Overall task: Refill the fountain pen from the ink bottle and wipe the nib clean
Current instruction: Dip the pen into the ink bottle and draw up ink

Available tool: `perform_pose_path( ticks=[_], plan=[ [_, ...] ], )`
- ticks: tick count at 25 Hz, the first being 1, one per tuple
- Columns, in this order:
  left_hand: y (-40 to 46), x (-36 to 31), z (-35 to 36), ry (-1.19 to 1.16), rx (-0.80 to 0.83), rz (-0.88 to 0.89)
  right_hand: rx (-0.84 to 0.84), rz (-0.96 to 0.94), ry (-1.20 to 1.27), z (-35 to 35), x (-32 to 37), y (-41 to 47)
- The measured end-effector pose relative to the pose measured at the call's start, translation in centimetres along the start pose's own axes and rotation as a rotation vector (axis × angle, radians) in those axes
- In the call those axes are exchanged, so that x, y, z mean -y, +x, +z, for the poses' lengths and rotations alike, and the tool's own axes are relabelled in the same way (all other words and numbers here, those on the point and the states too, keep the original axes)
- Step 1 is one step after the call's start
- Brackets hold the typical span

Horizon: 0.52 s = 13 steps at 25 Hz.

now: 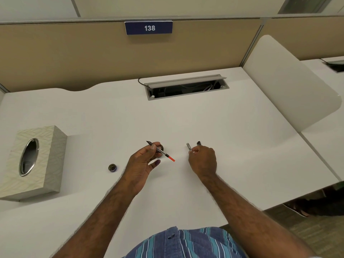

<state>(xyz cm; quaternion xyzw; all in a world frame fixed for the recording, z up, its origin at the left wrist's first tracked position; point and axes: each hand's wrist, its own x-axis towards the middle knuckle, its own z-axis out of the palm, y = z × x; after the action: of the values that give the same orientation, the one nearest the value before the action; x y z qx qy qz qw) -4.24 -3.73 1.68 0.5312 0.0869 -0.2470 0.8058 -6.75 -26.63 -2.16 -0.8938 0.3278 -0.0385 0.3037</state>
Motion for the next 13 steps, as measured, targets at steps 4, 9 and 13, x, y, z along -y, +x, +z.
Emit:
perform_pose_path(
  ticks=[4, 9, 13],
  plan=[
    [0.0, 0.0, -0.3, 0.003, 0.008, 0.004, -0.018, -0.046, -0.094, 0.7, 0.1, 0.4],
    [0.2, 0.1, -0.6, 0.004, 0.016, 0.007, -0.012, -0.071, -0.077, 1.0, -0.5, 0.7],
    [0.4, 0.2, -0.7, -0.011, 0.006, -0.005, 0.01, -0.063, -0.029, 0.8, -1.1, 0.6]
  ],
)
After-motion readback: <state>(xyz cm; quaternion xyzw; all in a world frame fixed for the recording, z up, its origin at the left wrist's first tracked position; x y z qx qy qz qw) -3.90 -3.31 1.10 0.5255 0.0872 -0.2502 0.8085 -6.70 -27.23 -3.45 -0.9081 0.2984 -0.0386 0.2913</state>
